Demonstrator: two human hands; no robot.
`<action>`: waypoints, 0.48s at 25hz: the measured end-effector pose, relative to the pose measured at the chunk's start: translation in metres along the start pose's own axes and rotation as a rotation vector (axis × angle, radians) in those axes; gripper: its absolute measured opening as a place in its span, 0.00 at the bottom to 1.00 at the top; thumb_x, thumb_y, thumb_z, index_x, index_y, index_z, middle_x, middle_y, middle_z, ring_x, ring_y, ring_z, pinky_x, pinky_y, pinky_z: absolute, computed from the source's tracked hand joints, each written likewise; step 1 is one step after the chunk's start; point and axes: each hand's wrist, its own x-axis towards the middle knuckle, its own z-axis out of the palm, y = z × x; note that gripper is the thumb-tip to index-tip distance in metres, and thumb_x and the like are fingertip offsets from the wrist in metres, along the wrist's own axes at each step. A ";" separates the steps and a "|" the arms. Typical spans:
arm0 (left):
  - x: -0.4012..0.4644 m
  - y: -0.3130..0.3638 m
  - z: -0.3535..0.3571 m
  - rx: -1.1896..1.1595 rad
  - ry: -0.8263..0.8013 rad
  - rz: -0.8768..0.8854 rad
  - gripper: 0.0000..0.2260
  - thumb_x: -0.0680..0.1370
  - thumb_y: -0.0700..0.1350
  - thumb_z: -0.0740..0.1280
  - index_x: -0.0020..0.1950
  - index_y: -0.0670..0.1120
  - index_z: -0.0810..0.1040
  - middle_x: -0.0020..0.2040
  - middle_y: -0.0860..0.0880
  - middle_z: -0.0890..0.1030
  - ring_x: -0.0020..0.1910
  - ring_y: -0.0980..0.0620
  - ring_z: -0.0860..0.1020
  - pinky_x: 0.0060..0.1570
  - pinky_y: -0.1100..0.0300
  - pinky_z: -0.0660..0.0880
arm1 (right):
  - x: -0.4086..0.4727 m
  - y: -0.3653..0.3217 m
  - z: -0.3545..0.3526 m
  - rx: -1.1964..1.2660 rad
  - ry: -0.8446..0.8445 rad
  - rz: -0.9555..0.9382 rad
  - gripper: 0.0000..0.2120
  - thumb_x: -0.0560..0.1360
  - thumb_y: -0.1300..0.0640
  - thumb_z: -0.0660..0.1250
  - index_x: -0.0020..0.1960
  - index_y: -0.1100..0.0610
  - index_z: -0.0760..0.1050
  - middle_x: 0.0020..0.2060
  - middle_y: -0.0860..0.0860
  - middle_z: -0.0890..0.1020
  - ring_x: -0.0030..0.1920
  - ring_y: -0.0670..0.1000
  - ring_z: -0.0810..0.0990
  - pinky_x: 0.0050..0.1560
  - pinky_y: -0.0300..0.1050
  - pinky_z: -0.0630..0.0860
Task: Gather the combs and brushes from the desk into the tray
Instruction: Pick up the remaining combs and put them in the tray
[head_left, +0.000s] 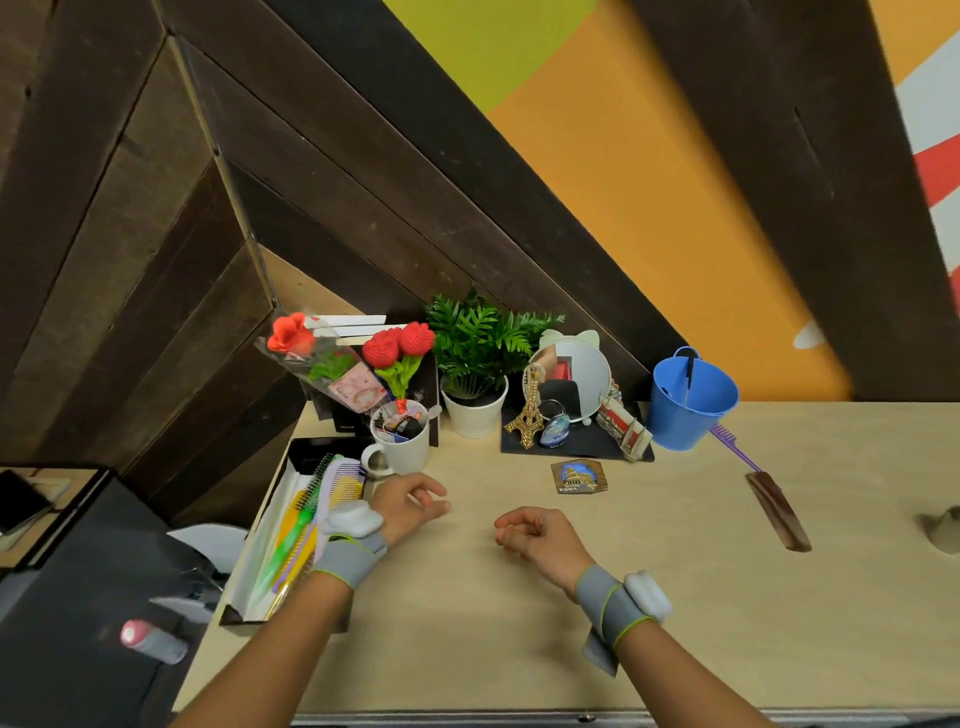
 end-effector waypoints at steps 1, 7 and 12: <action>0.002 0.010 0.011 0.007 -0.036 0.014 0.07 0.70 0.44 0.72 0.39 0.54 0.75 0.32 0.54 0.72 0.32 0.58 0.70 0.34 0.73 0.66 | -0.001 0.002 -0.011 0.007 0.017 0.010 0.10 0.72 0.64 0.67 0.38 0.50 0.76 0.31 0.50 0.78 0.30 0.42 0.75 0.29 0.23 0.69; 0.019 0.070 0.068 0.005 -0.102 0.056 0.05 0.71 0.45 0.71 0.45 0.49 0.77 0.33 0.54 0.72 0.34 0.58 0.70 0.38 0.67 0.67 | -0.006 0.007 -0.090 0.005 0.112 0.035 0.04 0.74 0.65 0.65 0.45 0.59 0.77 0.32 0.51 0.78 0.30 0.43 0.75 0.27 0.22 0.69; 0.031 0.112 0.113 -0.028 -0.118 0.077 0.05 0.71 0.42 0.71 0.41 0.50 0.77 0.31 0.53 0.72 0.30 0.60 0.73 0.38 0.69 0.67 | -0.005 0.021 -0.164 -0.007 0.202 0.084 0.07 0.73 0.66 0.64 0.39 0.58 0.77 0.31 0.50 0.77 0.29 0.45 0.74 0.24 0.24 0.69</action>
